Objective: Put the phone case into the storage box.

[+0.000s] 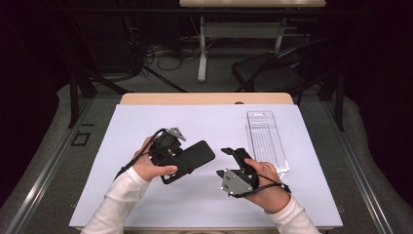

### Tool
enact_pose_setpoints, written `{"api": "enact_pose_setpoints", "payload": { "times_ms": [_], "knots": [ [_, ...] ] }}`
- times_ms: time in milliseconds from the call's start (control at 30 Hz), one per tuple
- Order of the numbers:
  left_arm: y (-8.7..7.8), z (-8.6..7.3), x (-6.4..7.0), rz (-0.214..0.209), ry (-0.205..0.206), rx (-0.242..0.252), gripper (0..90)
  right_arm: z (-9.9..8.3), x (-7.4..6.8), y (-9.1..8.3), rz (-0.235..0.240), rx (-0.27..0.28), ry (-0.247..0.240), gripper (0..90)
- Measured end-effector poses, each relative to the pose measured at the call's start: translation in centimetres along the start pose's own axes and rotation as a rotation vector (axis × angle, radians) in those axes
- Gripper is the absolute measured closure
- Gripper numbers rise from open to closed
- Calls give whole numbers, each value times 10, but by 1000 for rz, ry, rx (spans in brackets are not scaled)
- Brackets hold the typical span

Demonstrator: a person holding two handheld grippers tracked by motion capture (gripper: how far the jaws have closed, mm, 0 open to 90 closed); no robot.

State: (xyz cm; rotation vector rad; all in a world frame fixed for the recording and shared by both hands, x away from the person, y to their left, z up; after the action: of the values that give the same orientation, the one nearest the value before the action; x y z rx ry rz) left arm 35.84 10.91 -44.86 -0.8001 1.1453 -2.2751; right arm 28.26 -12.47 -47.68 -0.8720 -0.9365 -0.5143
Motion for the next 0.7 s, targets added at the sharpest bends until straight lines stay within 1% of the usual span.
{"api": "enact_pose_setpoints", "payload": {
  "times_ms": [33, 100, 133, 200, 233, 267, 333, 400, 433, 500, 567, 600, 700],
  "knots": [
    [0, 0, 0, -3, -1, -1, 146, 0, -1, 1, -1, 6, -20, 277],
    [1, 0, 1, -2, -1, 1, 146, 1, -4, 2, 3, 1, -32, 281],
    [2, 0, 1, -6, -2, -2, 146, 1, -5, 2, 7, -2, -26, 284],
    [3, 0, 1, -9, 3, -6, 146, 1, -5, 3, 2, -5, -54, 284],
    [4, 0, 2, -7, 1, -7, 146, 1, -6, 4, -2, 1, -55, 284],
    [4, 0, 2, -8, 1, -8, 146, 1, -6, 4, 4, -13, -62, 286],
    [5, 0, 3, -14, 4, -11, 146, 1, -9, 5, 5, -18, -56, 291],
    [5, 0, 3, -17, 3, -11, 146, 1, -9, 5, -2, -13, -64, 298],
    [5, 0, 4, -16, 4, -11, 146, 1, -9, 4, 1, -25, -67, 300],
    [5, 0, 4, -16, 6, -11, 146, 1, -9, 5, -3, -21, -82, 311],
    [6, 0, 4, -10, 11, -18, 146, 1, -10, 5, -5, -16, -66, 321],
    [6, 0, 4, -10, 9, -18, 146, 1, -10, 5, -4, -29, -68, 324],
    [7, 0, 5, -11, 8, -18, 147, 0, -10, 6, -2, -34, -71, 333]
  ]
}}
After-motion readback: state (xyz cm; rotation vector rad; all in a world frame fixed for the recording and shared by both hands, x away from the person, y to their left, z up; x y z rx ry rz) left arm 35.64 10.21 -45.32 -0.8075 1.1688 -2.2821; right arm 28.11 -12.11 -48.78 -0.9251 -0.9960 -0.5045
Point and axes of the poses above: each handheld gripper's, and its own axes: y roughly forward along the jaws, z roughly out of its top, x roughly to its right, the point moved 1 cm from there along y, roughly forward along the jaws, and after that the axes turned 12 degrees about -y, right-handed, at the moved point
